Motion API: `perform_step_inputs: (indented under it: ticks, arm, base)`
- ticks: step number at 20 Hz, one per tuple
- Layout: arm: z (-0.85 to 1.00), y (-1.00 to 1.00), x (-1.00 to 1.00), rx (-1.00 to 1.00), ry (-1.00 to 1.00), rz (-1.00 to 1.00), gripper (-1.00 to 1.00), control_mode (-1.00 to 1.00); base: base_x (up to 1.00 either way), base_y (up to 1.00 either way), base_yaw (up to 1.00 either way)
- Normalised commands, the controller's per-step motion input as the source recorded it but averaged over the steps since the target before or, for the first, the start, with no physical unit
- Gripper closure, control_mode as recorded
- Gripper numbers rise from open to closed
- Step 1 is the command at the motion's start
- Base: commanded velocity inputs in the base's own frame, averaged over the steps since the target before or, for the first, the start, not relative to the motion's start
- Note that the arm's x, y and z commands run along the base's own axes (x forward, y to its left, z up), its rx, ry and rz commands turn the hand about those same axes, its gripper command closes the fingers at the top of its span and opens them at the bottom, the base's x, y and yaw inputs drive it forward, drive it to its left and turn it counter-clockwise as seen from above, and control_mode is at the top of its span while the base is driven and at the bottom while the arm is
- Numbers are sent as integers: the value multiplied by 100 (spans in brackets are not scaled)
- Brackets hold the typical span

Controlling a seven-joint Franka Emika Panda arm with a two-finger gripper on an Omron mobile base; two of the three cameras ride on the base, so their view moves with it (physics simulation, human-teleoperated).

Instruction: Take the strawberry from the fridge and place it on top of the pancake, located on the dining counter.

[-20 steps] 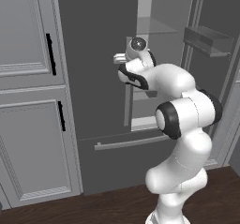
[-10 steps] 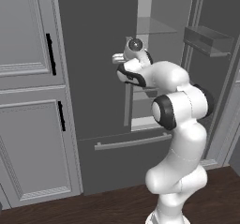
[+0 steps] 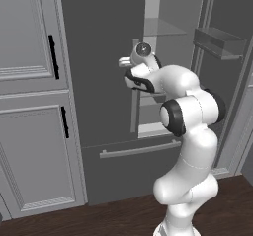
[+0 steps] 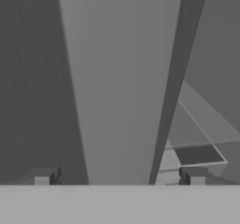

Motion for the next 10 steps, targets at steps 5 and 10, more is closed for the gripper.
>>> perform_step_inputs:
  ticks: [5, 10]
  arm:
    - [-8, 0, 48, 0, -2, 0, -100, -100]
    - [0, 2, 23, 0, 0, 0, 100, -100]
  base:
    - [0, 0, 0]
    - [0, 0, 0]
